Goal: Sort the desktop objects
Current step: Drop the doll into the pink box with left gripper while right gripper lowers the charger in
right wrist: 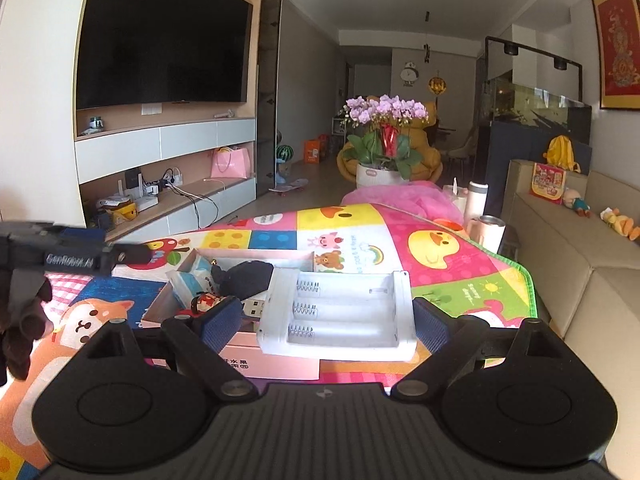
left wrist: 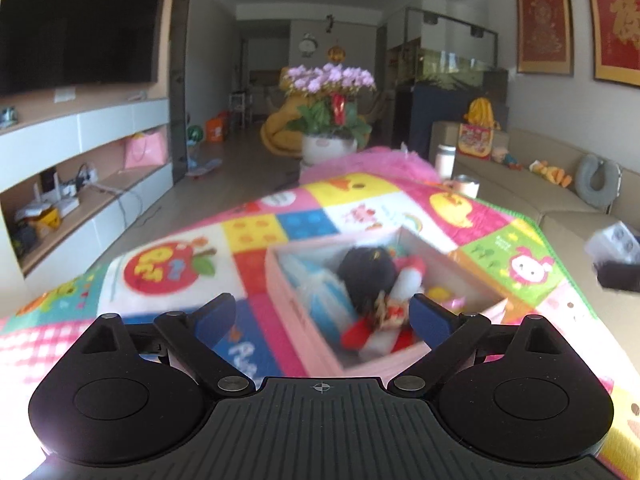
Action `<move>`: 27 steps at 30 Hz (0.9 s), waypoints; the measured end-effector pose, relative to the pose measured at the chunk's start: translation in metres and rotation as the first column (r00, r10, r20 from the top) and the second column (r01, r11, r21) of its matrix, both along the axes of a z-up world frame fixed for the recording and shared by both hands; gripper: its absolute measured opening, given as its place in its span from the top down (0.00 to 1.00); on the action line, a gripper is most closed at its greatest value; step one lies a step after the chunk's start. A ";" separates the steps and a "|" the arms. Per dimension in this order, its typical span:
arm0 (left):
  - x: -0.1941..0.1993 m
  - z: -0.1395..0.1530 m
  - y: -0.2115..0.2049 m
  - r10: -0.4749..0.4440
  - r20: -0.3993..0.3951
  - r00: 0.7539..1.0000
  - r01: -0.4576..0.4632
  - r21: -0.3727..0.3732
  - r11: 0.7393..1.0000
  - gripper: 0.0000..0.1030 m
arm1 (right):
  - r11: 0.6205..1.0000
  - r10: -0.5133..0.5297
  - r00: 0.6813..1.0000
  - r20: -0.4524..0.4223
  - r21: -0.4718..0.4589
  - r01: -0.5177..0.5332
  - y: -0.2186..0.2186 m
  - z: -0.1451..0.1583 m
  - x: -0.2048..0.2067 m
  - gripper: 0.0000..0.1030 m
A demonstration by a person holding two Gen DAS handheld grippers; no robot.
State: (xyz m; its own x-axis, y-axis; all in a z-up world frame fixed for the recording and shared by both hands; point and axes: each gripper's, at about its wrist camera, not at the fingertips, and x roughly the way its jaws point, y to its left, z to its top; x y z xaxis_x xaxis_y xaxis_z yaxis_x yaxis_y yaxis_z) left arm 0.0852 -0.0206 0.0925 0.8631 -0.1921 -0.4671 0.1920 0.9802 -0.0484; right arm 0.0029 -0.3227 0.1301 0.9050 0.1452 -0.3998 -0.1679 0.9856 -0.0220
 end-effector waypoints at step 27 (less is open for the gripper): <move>-0.073 -0.062 0.023 -0.046 -0.152 0.987 0.030 -0.105 0.994 0.01 | 0.983 0.078 0.959 -0.271 -0.141 -0.120 0.126 -0.073 0.193 0.10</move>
State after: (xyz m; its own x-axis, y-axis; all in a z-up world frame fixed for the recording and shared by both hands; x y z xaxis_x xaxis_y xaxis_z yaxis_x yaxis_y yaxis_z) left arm 0.0121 0.0027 0.0305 0.7732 -0.2771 -0.5705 0.2118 0.9607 -0.1796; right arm 0.1959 -0.1962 0.0571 0.7486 0.1464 -0.6466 -0.2846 0.9518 -0.1140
